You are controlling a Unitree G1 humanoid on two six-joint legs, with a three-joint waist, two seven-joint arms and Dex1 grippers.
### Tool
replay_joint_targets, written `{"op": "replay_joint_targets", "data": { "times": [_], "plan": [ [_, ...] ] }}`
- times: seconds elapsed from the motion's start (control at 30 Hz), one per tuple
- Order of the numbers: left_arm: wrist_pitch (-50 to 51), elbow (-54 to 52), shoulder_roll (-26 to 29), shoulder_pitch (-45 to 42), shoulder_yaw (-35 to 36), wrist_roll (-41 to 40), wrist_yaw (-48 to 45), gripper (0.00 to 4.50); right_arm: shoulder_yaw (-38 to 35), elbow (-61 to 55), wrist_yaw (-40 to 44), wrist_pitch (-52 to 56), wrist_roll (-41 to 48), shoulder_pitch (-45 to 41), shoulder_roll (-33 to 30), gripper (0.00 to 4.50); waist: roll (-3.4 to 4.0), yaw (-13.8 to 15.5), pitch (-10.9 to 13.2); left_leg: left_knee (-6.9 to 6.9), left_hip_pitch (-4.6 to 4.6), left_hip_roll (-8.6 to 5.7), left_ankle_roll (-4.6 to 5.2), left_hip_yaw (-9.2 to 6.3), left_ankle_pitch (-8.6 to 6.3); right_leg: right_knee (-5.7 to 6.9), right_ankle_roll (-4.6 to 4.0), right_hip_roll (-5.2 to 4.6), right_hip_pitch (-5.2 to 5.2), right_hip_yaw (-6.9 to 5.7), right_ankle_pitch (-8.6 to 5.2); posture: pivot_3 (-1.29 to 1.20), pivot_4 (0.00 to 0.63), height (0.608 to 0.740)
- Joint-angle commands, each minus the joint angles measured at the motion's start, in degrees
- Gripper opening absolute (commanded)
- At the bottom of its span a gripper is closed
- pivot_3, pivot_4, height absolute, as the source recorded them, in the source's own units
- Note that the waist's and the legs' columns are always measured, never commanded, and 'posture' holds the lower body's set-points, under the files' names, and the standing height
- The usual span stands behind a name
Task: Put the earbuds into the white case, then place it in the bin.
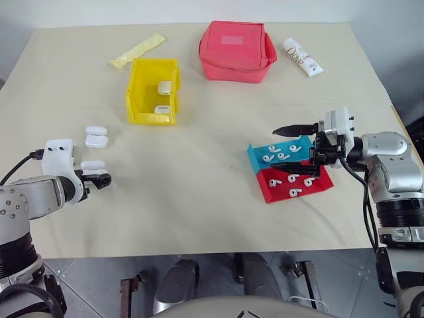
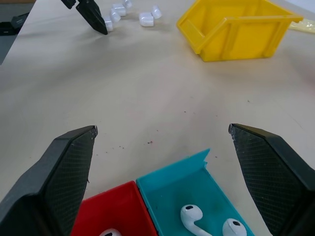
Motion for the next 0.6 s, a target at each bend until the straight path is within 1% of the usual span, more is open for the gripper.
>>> {"op": "replay_joint_targets", "data": {
  "times": [0.03, 0.2, 0.4, 0.53, 0.6],
  "plan": [
    [0.0, 3.8, 0.4, -2.1, -0.4, -2.1, 3.6, 4.48, -2.3, -2.4, -0.1, 0.3, 1.5, 0.3, -1.3, 4.50, 0.01, 0.1, 0.0, 0.03, 0.00, -0.03, 0.01, -0.01, 0.01, 0.04, 0.00, -0.02, 0.00, 0.00, 0.00, 0.00, 0.150, 0.740],
    [0.0, 6.9, 0.2, -4.6, -1.6, -4.4, 7.2, 4.48, -2.5, -2.8, -0.2, 0.8, 1.6, 0.5, -1.4, 4.50, 0.06, 0.1, 0.0, 0.03, 0.04, -0.11, -0.01, -0.02, 0.06, 0.16, 0.00, -0.08, 0.00, 0.04, 0.00, 0.00, 0.150, 0.740],
    [0.0, 11.8, 0.4, -7.2, -4.2, -6.5, 9.5, 4.48, -2.4, -3.0, -0.1, 1.2, 1.5, 0.5, -1.2, 4.50, 0.20, 0.2, -0.1, 0.03, 0.04, -0.22, 0.00, -0.04, 0.13, 0.19, 0.00, -0.14, -0.01, 0.04, 0.00, 0.00, 0.150, 0.740],
    [0.0, 13.6, 1.9, -7.5, -6.4, -9.3, 11.2, 4.48, -2.4, -3.1, -0.1, 1.2, 1.4, 0.4, -1.2, 4.50, 0.27, 0.2, -0.2, 0.02, 0.05, -0.24, 0.00, -0.05, 0.13, 0.22, 0.00, -0.15, -0.01, 0.07, 0.00, 0.00, 0.150, 0.740],
    [0.0, 14.5, 3.1, -7.1, -7.2, -11.1, 13.2, 4.09, -2.4, -3.0, -0.2, 1.3, 1.4, 0.3, -1.2, 4.50, 0.32, 0.2, -0.2, 0.02, 0.06, -0.25, 0.00, -0.05, 0.13, 0.22, 0.00, -0.15, -0.01, 0.08, 0.00, 0.00, 0.150, 0.740]
  ]
}}
